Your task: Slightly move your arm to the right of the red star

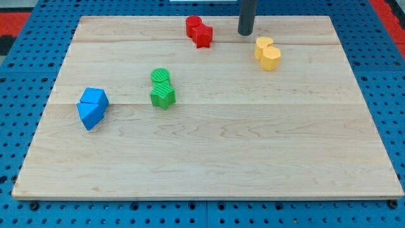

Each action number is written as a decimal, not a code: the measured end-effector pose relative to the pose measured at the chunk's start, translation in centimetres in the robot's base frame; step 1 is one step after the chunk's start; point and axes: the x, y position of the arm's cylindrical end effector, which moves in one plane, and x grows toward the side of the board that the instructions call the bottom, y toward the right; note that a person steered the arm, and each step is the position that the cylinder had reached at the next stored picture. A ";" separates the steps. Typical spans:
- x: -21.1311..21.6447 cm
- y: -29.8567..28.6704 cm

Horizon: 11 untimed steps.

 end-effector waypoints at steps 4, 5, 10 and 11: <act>-0.6 0.0; -0.6 0.0; 1.6 0.9; 1.6 -1.3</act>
